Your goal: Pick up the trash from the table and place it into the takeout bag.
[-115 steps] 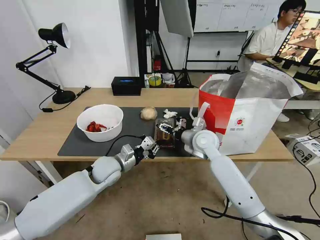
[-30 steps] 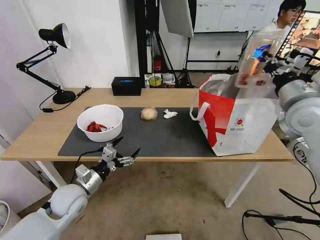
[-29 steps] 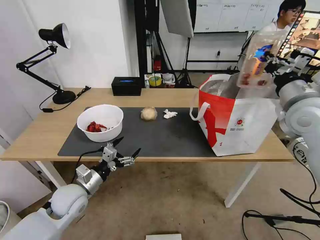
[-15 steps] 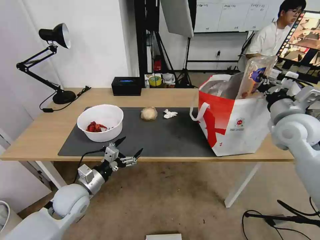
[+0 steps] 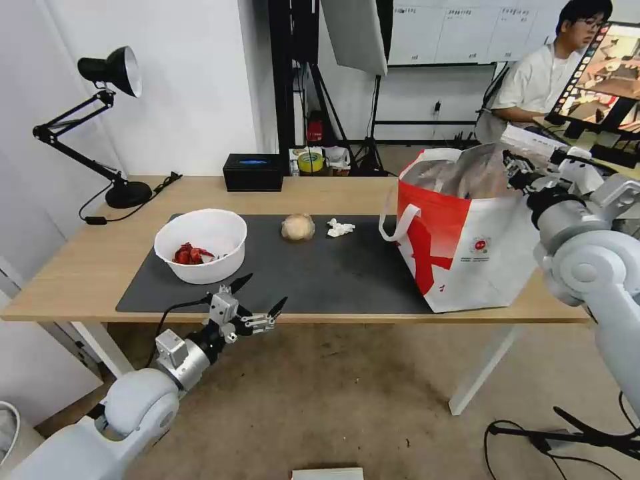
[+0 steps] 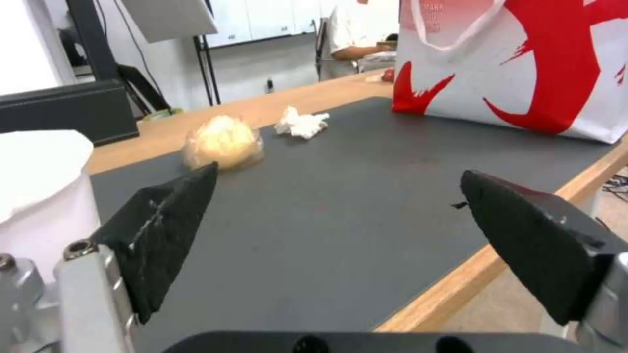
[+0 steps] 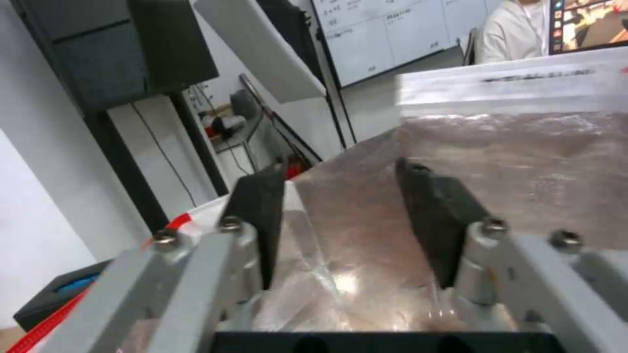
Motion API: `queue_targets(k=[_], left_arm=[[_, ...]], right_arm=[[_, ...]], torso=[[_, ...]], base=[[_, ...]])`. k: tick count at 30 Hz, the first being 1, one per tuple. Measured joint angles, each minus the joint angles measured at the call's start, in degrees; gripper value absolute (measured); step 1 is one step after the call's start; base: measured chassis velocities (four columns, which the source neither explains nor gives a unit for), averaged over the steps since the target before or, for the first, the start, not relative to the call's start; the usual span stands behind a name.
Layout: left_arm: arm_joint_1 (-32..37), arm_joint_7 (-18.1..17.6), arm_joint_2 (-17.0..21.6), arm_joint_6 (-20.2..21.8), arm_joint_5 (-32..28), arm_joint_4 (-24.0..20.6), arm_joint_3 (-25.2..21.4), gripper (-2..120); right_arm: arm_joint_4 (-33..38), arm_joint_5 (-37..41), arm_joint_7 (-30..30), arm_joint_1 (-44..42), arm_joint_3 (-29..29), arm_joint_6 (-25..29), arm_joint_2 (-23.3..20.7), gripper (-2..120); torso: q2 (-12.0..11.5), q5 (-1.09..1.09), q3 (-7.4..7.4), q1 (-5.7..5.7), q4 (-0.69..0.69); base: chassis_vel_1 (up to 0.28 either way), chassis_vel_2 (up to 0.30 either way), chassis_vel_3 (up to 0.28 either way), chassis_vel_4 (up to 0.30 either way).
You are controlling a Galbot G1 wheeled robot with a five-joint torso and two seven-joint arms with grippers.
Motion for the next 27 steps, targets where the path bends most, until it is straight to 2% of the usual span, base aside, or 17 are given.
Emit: queue_targets(k=[2, 3, 7, 9, 10, 12, 13, 15, 16, 18, 19, 21, 24, 27], left_arm=[[0.0, 0.0, 0.2, 0.0, -0.1, -0.3, -0.2, 100], [0.0, 0.0, 0.2, 0.0, -0.1, -0.3, -0.2, 100], [-0.1, 0.0, 0.4, 0.0, -0.1, -0.5, -0.5, 100], [0.0, 0.0, 0.6, 0.0, -0.1, -0.5, -0.9, 100], [0.0, 0.0, 0.6, 0.0, -0.1, -0.5, -0.9, 100], [0.3, 0.0, 0.7, 0.0, -0.1, -0.4, -1.3, 100], [0.3, 0.0, 0.7, 0.0, -0.1, -0.4, -1.3, 100], [0.5, -0.1, 0.7, 0.0, -0.2, -0.4, -1.8, 100], [0.5, -0.1, 0.7, 0.0, -0.2, -0.4, -1.8, 100], [0.7, -0.2, 0.8, 0.0, -0.2, -0.5, -2.5, 100], [0.7, -0.2, 0.8, 0.0, -0.2, -0.5, -2.5, 100], [1.5, -0.3, 0.8, 0.0, -0.2, -0.8, -3.3, 100], [1.9, -0.4, 0.7, 0.0, -0.2, -0.9, -3.7, 100], [3.4, -0.6, 0.3, 0.0, -0.1, -1.0, -5.3, 100]], right_arm=[[0.9, 0.4, -0.3, 0.0, 0.0, 0.0, -0.3, 59], [0.9, 0.4, -0.3, 0.0, 0.0, 0.0, -0.3, 59], [1.9, 0.5, -1.6, 0.3, -0.4, 0.0, -0.9, 73], [3.0, 0.1, -4.2, 0.4, -0.6, 0.1, -1.6, 82], [3.0, 0.1, -4.2, 0.4, -0.6, 0.1, -1.6, 82], [4.6, -1.2, -8.7, -0.3, -0.8, 0.3, -2.6, 92], [4.6, -1.2, -8.7, -0.3, -0.8, 0.3, -2.6, 92], [7.5, -3.0, -15.2, -1.9, -1.3, 0.6, -4.0, 99], [7.5, -3.0, -15.2, -1.9, -1.3, 0.6, -4.0, 99], [10.8, -5.2, -20.4, -3.8, -2.0, 0.9, -5.0, 100], [10.8, -5.2, -20.4, -3.8, -2.0, 0.9, -5.0, 100], [13.7, -8.6, -24.7, -7.3, -2.5, 1.0, -5.4, 100], [14.4, -10.0, -26.0, -9.1, -2.6, 1.2, -5.3, 100], [16.1, -14.6, -29.3, -16.6, -2.7, 2.5, -3.9, 100]], torso=[[0.0, 0.00, 0.00, 0.00, 0.00], [0.0, 0.00, 0.00, 0.00, 0.00], [0.0, 0.00, 0.00, 0.00, 0.00], [0.0, 0.00, 0.00, 0.00, 0.00], [0.0, 0.00, 0.00, 0.00, 0.00], [0.0, 0.00, 0.00, 0.00, 0.00], [0.0, 0.00, 0.00, 0.00, 0.00], [0.0, -0.01, 0.00, 0.00, 0.00], [0.0, -0.01, 0.00, 0.00, 0.00], [0.0, -0.01, -0.01, 0.00, 0.00], [0.0, -0.01, -0.01, 0.00, 0.00], [0.0, -0.01, -0.01, 0.00, 0.00], [0.0, 0.00, 0.00, 0.00, 0.00], [0.0, 0.00, -0.01, 0.00, 0.00]], base=[[0.000, 0.000, 0.000, 0.000], [0.000, 0.000, 0.000, 0.000], [0.000, 0.000, 0.000, 0.000], [0.000, 0.000, 0.000, 0.000], [0.000, 0.000, 0.000, 0.000], [0.000, 0.000, 0.000, 0.000], [0.000, 0.000, 0.000, 0.000], [0.000, 0.000, 0.000, 0.000], [0.000, 0.000, 0.000, 0.000], [0.000, 0.000, 0.000, 0.000], [0.000, 0.000, 0.000, 0.000], [0.000, 0.000, 0.000, 0.000], [0.000, 0.000, 0.000, 0.000], [0.000, 0.000, 0.000, 0.000]])
